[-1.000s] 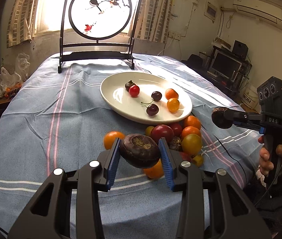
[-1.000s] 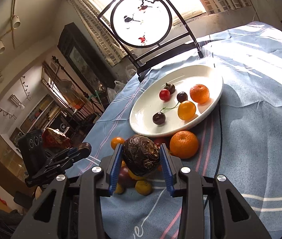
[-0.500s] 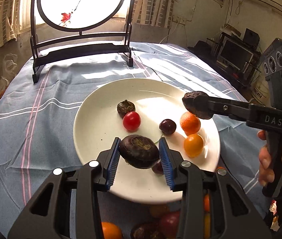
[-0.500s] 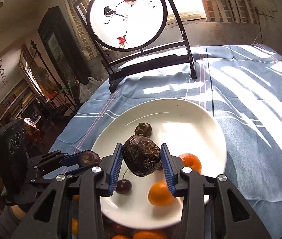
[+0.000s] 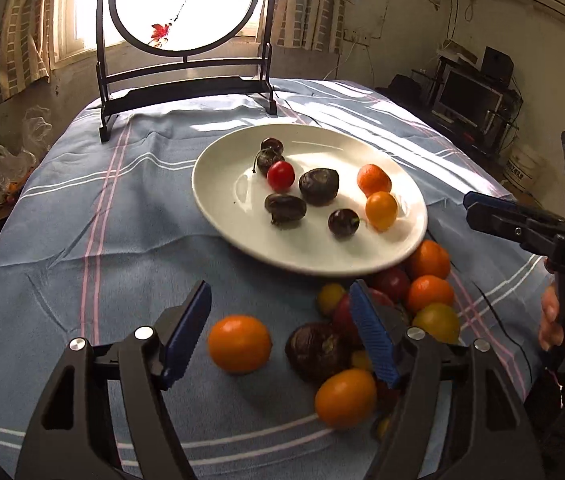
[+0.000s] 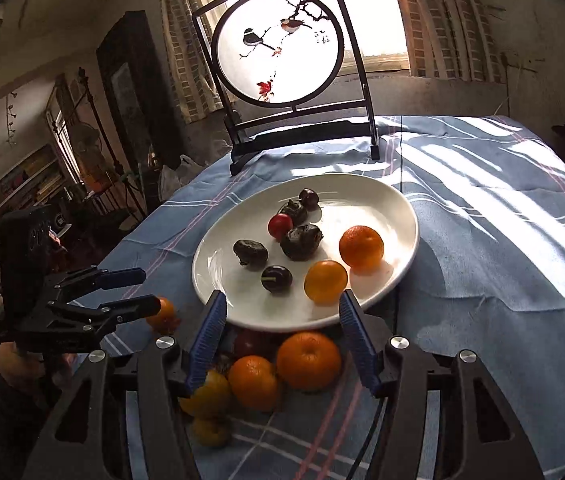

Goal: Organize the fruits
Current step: 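Release both dark fruits onto the white plate, then grasp an orange tomato with the left tool while the right tool grasps a yellow tomato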

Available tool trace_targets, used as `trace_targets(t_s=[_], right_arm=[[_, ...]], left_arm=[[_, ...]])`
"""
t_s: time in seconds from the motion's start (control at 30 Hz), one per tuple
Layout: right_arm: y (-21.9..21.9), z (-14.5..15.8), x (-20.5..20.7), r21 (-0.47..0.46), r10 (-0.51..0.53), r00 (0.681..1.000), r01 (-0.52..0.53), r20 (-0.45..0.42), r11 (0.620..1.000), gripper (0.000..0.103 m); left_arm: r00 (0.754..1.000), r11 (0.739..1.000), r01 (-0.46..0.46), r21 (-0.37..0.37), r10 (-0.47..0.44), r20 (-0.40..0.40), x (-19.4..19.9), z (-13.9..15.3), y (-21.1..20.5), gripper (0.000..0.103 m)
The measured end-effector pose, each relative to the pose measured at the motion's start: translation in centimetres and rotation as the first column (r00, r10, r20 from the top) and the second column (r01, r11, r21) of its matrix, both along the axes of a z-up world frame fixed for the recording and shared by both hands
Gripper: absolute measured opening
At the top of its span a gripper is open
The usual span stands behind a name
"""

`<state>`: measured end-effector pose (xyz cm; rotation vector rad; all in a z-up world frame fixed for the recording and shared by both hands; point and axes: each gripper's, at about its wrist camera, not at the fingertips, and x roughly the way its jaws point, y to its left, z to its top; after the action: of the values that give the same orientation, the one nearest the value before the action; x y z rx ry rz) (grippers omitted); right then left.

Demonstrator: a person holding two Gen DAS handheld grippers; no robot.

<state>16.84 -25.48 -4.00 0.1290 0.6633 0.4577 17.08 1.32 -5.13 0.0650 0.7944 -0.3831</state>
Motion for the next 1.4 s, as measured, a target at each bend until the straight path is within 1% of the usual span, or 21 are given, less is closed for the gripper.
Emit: trace_targets(t_s=[0.07,0.13,0.17,0.2,0.23,0.3,0.37,0.43,0.47,0.53,0.57,0.63,0.67,0.73,0.83,0.93,1.0,1.1,1.17,1.27,1.4], right_arm=[[-0.8,-1.3,-1.2,0.021,-0.022,1.000,0.022,-0.017,1.000,0.059],[-1.4,-2.3,-1.8,0.048,-0.031,0.999,0.033,-0.034,0.998,0.059],[-1.6,-2.6,-2.0,0.048,-0.038,0.998,0.040,-0.042,0.998,0.059],[-1.7,-2.6,-2.2,0.052,-0.036,0.999,0.038,-0.036,0.998,0.059],[-1.7,-2.5,-2.4,0.056,-0.030,0.999,0.031,-0.025,0.998,0.059],[-1.5,-2.6,-2.4,0.048,-0.024,0.999,0.025,-0.021,0.999,0.059],[-1.3,-2.6,-2.3,0.045,-0.018,1.000,0.019,-0.022,0.999,0.059],[-1.3,-2.7,-2.3,0.047,-0.015,1.000,0.016,-0.027,0.999,0.059],[-1.4,-2.7,-2.2,0.053,-0.015,1.000,0.016,-0.028,0.998,0.059],[-1.6,-2.7,-2.2,0.064,-0.019,0.999,0.021,-0.029,0.998,0.059],[-1.6,-2.7,-2.2,0.067,-0.022,0.999,0.024,-0.031,0.997,0.059],[-1.6,-2.7,-2.2,0.063,-0.021,0.999,0.023,-0.033,0.998,0.059],[-1.4,-2.7,-2.2,0.058,-0.013,0.999,0.015,-0.034,0.998,0.059],[-1.1,-2.7,-2.3,0.048,0.003,1.000,-0.001,-0.028,0.999,0.056],[-0.7,-2.7,-2.6,0.045,0.040,0.999,-0.039,-0.020,0.998,0.056],[0.0,-2.5,-3.4,0.035,0.087,0.996,-0.086,-0.011,0.996,0.056],[0.8,-2.7,-4.3,0.035,0.128,0.991,-0.127,-0.026,0.991,0.056],[3.1,-3.6,-5.8,-0.034,0.170,0.982,-0.173,-0.085,0.984,0.056],[4.4,-4.0,-6.5,-0.075,0.196,0.975,-0.204,-0.101,0.976,0.056],[5.5,-4.3,-6.4,-0.134,0.189,0.976,-0.202,-0.107,0.970,0.055],[6.0,-4.7,-5.2,-0.140,0.177,0.974,-0.197,-0.141,0.970,0.054]], left_arm=[[1.000,0.999,-0.008,0.042,0.009,-0.016,-0.9,-1.2,0.5,0.069],[0.999,0.998,-0.025,0.066,0.027,-0.035,-1.2,-2.3,1.1,0.069],[0.998,0.997,-0.033,0.066,0.036,-0.045,-1.2,-2.6,1.5,0.065],[0.998,0.998,-0.039,0.056,0.042,-0.054,-1.2,-2.9,1.9,0.059],[0.997,0.998,-0.049,0.038,0.051,-0.056,-1.2,-2.8,2.4,0.057],[0.997,0.997,-0.069,0.029,0.070,-0.037,-1.3,-2.4,3.2,0.057],[0.996,0.997,-0.076,0.033,0.077,-0.041,-0.9,-2.5,3.4,0.057],[0.996,0.997,-0.064,0.035,0.066,-0.068,-0.2,-2.9,3.2,0.057],[0.996,0.998,-0.052,0.034,0.054,-0.075,0.1,-3.0,2.9,0.055],[0.997,0.998,-0.033,0.054,0.036,-0.070,0.6,-3.0,2.1,0.055],[0.996,0.998,-0.019,0.052,0.023,-0.091,1.0,-3.2,1.8,0.054],[0.990,1.000,-0.014,0.016,0.017,-0.139,1.9,-3.6,1.8,0.048],[0.987,1.000,-0.010,0.003,0.011,-0.163,2.2,-3.9,1.9,0.041],[0.989,1.000,-0.015,0.005,0.015,-0.146,1.9,-3.8,1.9,0.040],[0.995,1.000,-0.016,0.011,0.017,-0.101,0.3,-3.4,1.6,0.040],[0.998,0.999,-0.028,-0.037,0.026,-0.065,-1.7,-2.5,2.2,0.040],[0.999,0.997,-0.035,-0.066,0.032,-0.041,-3.1,-1.8,2.6,0.040],[0.999,0.996,-0.040,-0.080,0.039,-0.023,-4.6,-1.2,3.1,0.040],[0.999,0.996,-0.042,-0.080,0.040,-0.020,-5.3,-1.2,3.3,0.040],[0.999,0.995,-0.053,-0.083,0.052,-0.015,-5.7,-1.2,3.5,0.040],[0.998,0.993,-0.059,-0.102,0.057,-0.018,-5.9,-1.4,3.7,0.040]])
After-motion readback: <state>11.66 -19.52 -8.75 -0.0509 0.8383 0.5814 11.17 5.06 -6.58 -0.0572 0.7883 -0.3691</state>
